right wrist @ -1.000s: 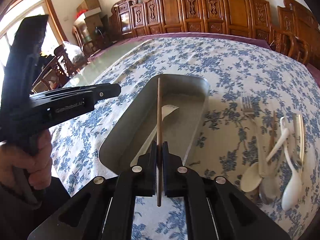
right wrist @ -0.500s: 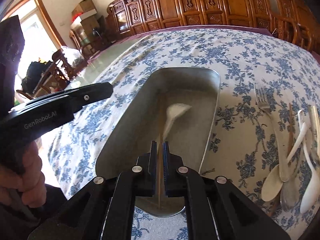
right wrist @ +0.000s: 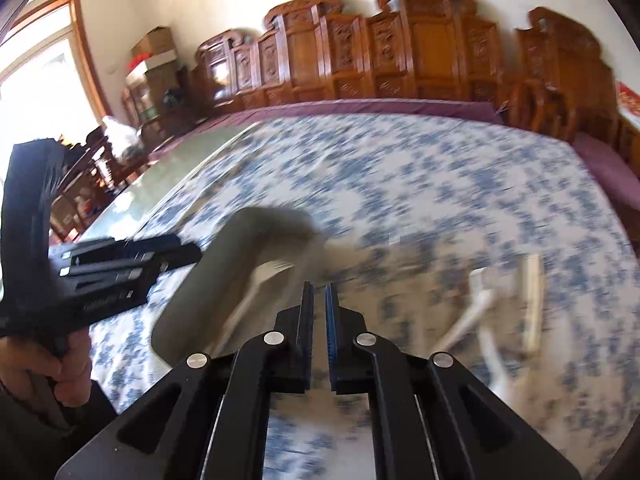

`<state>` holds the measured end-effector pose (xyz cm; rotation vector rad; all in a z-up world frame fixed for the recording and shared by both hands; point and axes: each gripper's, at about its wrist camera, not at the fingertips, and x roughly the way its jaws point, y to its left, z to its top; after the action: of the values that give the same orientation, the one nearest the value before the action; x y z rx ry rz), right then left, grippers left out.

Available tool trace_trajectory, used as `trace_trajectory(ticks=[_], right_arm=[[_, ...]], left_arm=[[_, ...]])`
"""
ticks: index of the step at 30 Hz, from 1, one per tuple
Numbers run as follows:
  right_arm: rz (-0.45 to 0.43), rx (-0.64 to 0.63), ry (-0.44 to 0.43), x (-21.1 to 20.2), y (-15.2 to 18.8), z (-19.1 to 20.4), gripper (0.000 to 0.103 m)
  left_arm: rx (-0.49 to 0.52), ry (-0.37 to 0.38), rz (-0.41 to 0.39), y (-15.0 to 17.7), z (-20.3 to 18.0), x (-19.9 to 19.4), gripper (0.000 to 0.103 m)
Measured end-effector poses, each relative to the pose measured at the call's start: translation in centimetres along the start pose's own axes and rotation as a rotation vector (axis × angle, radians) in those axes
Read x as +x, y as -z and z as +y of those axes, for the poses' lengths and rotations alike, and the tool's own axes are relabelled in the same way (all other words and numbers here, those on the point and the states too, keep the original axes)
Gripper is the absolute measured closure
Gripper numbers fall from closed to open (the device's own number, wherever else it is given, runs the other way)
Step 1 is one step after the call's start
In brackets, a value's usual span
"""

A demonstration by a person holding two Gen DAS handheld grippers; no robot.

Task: Organize utensils
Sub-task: 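Open the left tool to release the fork while the right tool drops the chopstick in, then grasp a steel fork from the pile with the right tool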

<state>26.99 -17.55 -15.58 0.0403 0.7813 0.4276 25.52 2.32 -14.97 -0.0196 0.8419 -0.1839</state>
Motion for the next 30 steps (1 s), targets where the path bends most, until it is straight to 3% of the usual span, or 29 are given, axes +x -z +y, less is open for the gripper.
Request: trace_trajectory(ticks=[10, 14, 16, 30], right_arm=[[0.0, 0.035, 0.153, -1.4, 1.3, -6.7, 0.095], [0.022, 0.047, 0.143, 0.0, 2.2, -7.4, 0.093], [0.039, 0.031, 0.133, 0.9, 2.5, -7.0, 0.079], [0.206, -0.05, 0.071, 10.2, 0.3, -5.8, 0.079]], left_arm=[[0.07, 0.052, 0.021, 0.5, -5.0, 1.2, 0.059], [0.087, 0.055, 0.036, 0.9, -5.9, 1.8, 0.058], [0.09, 0.057, 0.044, 1.0, -6.2, 2.0, 0.058], [0.088, 0.055, 0.056, 1.1, -6.6, 2.6, 0.053]])
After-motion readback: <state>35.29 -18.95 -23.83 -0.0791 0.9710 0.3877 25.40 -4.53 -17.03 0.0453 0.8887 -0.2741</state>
